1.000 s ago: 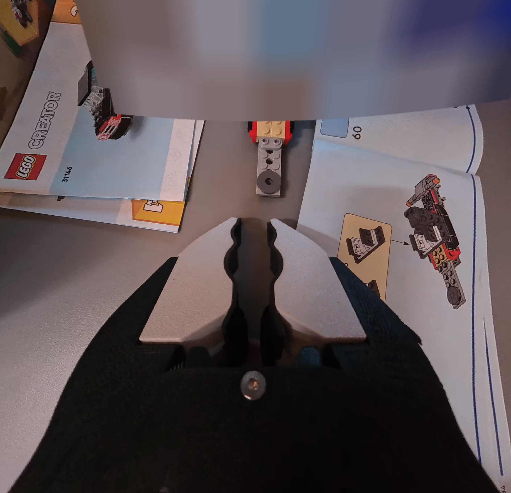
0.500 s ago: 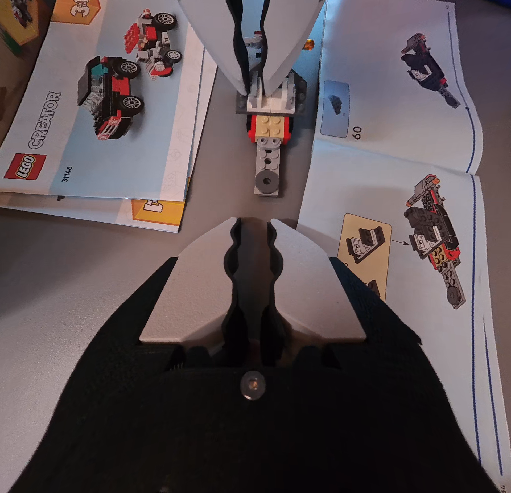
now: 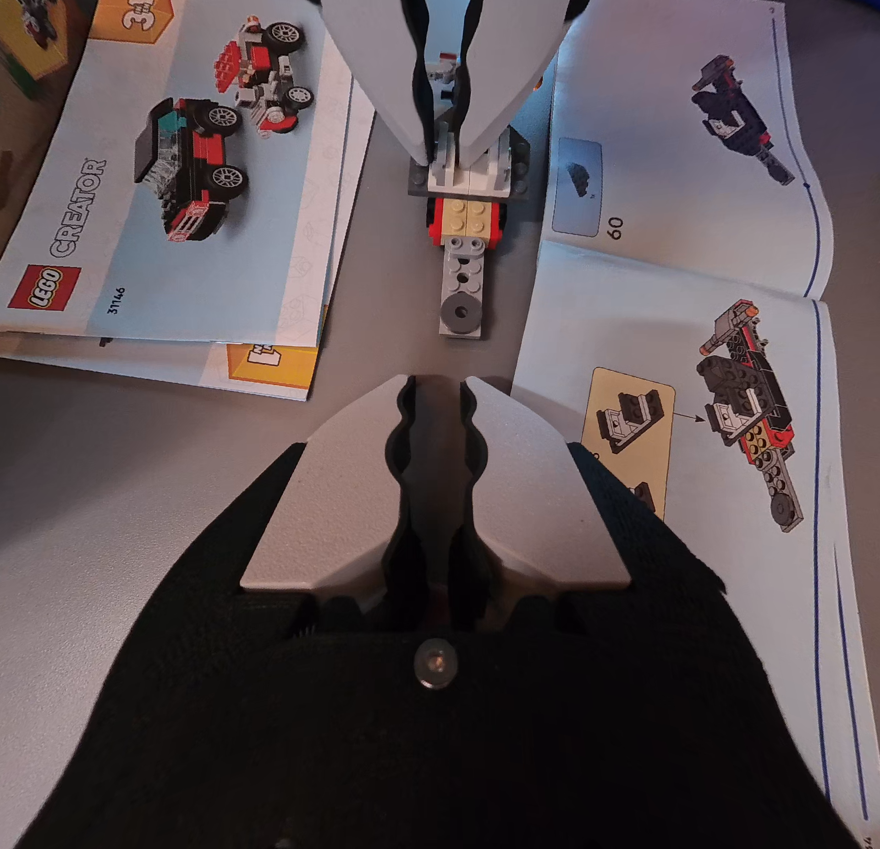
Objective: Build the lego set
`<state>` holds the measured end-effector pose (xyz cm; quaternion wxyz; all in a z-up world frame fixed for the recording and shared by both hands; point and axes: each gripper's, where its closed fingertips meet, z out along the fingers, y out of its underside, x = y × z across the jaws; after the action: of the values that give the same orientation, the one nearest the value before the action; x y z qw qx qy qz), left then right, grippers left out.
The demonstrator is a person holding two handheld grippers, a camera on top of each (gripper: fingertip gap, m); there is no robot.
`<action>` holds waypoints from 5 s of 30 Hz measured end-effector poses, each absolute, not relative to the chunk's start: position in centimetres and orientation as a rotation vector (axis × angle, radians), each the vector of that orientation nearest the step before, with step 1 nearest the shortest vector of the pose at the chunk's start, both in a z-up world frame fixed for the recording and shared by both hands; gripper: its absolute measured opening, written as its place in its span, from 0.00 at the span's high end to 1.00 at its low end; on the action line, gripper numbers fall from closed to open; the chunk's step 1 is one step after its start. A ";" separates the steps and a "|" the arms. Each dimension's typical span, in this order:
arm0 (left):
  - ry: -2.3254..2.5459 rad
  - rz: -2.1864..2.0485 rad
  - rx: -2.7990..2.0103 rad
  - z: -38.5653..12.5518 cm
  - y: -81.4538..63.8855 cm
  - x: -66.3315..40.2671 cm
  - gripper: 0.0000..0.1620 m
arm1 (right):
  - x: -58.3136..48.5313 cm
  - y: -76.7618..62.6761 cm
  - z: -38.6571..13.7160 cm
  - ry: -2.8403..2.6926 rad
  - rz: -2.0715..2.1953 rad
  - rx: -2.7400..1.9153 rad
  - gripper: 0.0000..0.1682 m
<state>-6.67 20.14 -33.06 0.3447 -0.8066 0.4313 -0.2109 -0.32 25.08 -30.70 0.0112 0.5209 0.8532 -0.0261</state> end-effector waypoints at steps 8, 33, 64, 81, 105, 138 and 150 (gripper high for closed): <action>1.120 -0.548 -2.095 -33.1 20.1 -6.7 0.89 | 0.6 25.6 -26.8 2.730 -0.279 1.714 0.80; 1.122 -0.542 -2.092 -33.0 20.1 -6.7 0.89 | 1.4 24.8 -30.7 2.759 -0.082 1.711 0.87; 1.123 -0.539 -2.090 -33.0 20.1 -6.7 0.89 | -0.5 25.1 -29.9 2.726 -0.354 1.764 0.89; 1.122 -0.542 -2.092 -33.1 20.1 -6.6 0.88 | 0.1 26.1 -23.7 2.790 -0.396 2.113 0.81; 1.207 -0.473 -2.038 -31.8 21.3 -2.2 0.79 | 7.3 12.2 -30.9 1.821 -0.944 3.336 0.70; 0.817 -0.319 -2.172 -29.6 7.6 -9.0 0.78 | 5.6 10.4 -31.7 2.148 -0.726 3.162 0.72; 0.387 -0.065 -2.213 -16.8 -9.7 -23.0 0.79 | 5.3 9.4 -32.5 2.215 -0.732 3.046 0.70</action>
<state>-22.99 -9.74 -16.82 0.4322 -0.8880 0.1552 -0.0260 5.32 9.43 -32.53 -0.3405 0.7465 0.5428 -0.1793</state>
